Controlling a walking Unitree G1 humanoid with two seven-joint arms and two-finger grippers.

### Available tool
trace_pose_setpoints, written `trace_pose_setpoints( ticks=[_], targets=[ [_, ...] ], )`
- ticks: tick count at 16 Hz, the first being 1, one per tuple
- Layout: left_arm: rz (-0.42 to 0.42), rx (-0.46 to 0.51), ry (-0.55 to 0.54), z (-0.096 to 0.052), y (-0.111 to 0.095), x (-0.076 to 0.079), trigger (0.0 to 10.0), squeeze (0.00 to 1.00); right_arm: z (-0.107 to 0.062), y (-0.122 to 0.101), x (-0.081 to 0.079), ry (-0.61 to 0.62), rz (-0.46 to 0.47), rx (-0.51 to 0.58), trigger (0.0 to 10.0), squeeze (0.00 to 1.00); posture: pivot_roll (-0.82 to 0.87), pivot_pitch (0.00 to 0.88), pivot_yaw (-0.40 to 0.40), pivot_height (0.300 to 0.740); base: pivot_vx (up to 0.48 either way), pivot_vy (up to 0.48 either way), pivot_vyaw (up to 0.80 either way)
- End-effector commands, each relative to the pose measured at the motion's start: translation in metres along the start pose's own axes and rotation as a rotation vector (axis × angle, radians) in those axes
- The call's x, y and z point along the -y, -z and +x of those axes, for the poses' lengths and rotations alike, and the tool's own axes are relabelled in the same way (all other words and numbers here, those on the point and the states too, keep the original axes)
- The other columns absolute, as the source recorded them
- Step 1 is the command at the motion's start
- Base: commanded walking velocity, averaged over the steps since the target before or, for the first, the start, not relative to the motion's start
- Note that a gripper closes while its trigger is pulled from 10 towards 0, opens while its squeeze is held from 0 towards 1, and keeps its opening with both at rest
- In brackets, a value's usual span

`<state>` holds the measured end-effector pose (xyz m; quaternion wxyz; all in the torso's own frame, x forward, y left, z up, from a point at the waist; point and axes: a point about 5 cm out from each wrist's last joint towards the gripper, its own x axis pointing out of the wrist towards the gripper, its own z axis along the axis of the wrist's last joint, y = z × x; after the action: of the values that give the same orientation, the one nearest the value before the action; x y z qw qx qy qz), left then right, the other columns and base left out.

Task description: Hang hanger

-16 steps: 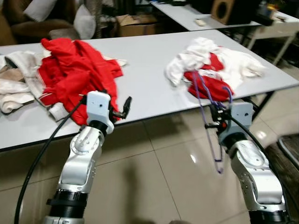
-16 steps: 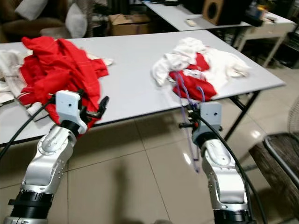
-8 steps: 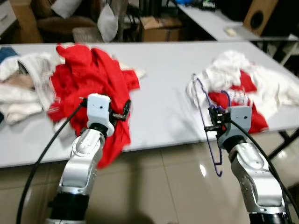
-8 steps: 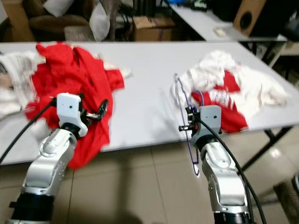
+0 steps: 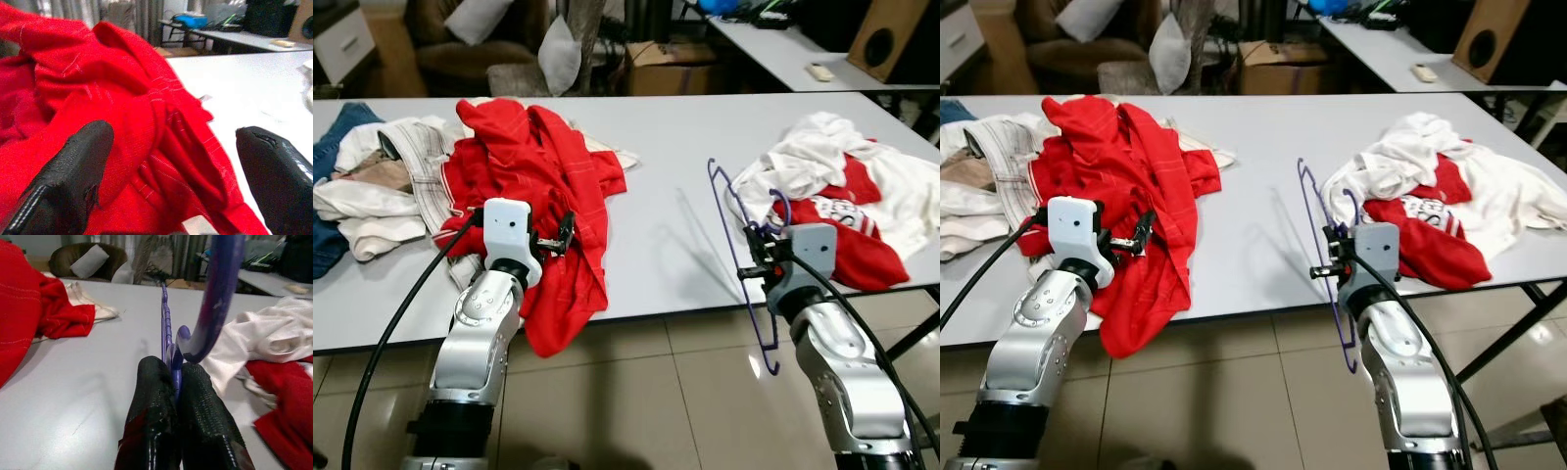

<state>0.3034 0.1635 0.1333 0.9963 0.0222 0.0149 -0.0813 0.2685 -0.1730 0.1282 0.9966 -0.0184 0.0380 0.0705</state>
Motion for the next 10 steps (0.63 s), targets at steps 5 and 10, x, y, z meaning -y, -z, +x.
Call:
trace_pose_setpoints(
  ticks=[5, 10],
  targets=[
    [0.018, -0.035, 0.004, -0.008, 0.001, 0.004, 10.0, 0.0, -0.007, -0.003, 0.004, -0.006, -0.021, -0.001, 10.0, 0.0, -0.16, 0.0, -0.031, 0.74, 0.0, 0.0, 0.0],
    [0.078, -0.108, -0.036, -0.02, 0.003, -0.013, 10.0, 0.0, 0.0, 0.0, -0.008, -0.09, -0.05, -0.038, 10.0, 0.0, -0.1, 0.0, -0.056, 0.74, 0.0, 0.0, 0.0]
  ],
)
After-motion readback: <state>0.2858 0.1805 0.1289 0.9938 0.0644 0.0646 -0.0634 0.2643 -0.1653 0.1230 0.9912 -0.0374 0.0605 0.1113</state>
